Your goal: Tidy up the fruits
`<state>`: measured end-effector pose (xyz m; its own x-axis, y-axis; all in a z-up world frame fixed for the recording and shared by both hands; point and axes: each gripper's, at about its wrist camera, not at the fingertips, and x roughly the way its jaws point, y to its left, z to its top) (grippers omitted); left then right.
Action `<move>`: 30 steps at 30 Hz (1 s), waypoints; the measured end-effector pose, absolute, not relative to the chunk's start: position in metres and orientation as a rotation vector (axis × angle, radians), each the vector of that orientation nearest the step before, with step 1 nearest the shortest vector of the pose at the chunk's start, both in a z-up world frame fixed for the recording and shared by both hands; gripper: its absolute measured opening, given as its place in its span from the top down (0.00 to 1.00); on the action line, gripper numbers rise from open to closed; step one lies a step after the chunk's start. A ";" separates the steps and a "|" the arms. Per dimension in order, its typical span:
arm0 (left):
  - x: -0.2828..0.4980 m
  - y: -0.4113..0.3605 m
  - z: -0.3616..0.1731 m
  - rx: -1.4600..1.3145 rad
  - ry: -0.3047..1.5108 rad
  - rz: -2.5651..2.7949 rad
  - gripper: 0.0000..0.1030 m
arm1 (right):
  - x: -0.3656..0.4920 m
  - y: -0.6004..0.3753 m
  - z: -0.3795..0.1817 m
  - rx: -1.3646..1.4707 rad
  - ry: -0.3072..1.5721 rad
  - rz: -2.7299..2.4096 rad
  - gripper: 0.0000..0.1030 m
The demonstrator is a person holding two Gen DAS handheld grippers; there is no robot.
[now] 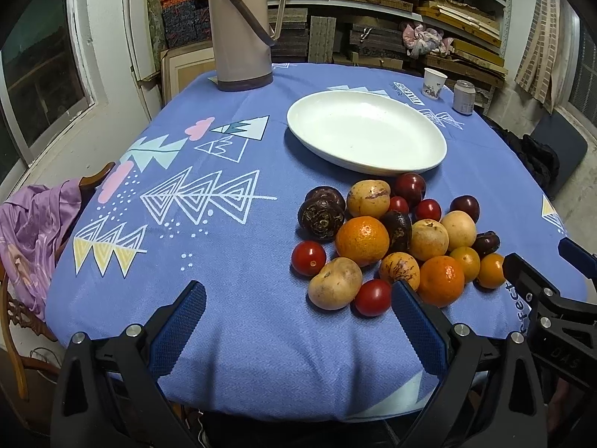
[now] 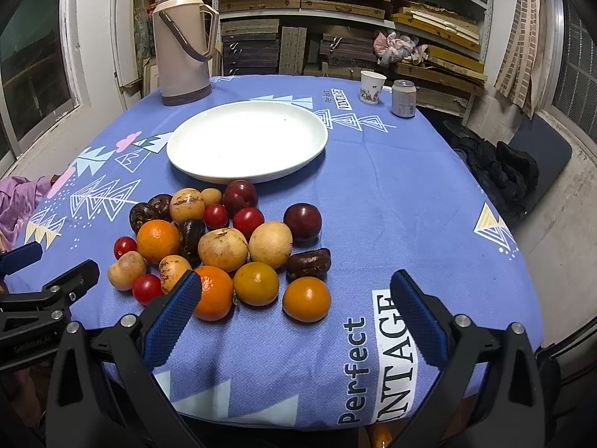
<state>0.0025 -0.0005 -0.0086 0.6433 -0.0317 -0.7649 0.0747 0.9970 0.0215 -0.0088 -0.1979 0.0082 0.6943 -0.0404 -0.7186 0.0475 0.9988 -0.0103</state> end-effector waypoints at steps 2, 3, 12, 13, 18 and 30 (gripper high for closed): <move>0.002 0.000 -0.008 0.050 0.871 -0.060 0.03 | -0.009 -0.198 0.008 0.009 0.802 -0.048 0.04; 0.002 -0.001 -0.008 0.050 0.872 -0.059 0.03 | -0.009 -0.198 0.008 0.008 0.802 -0.049 0.04; 0.003 0.000 -0.011 0.051 0.884 -0.060 0.03 | -0.010 -0.197 0.005 0.005 0.807 -0.049 0.04; 0.003 0.000 -0.011 0.052 0.884 -0.060 0.03 | -0.010 -0.197 0.005 0.005 0.808 -0.049 0.04; 0.003 0.000 -0.011 0.051 0.885 -0.058 0.03 | -0.010 -0.197 0.004 0.005 0.809 -0.044 0.04; 0.003 0.000 -0.013 0.051 0.885 -0.059 0.03 | -0.009 -0.197 0.003 0.007 0.816 -0.043 0.04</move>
<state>0.0032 -0.0002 -0.0126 0.6321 -0.0307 -0.7743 0.0732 0.9971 0.0201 -0.0091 -0.1968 0.0025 0.6843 -0.0356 -0.7283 0.0412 0.9991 -0.0101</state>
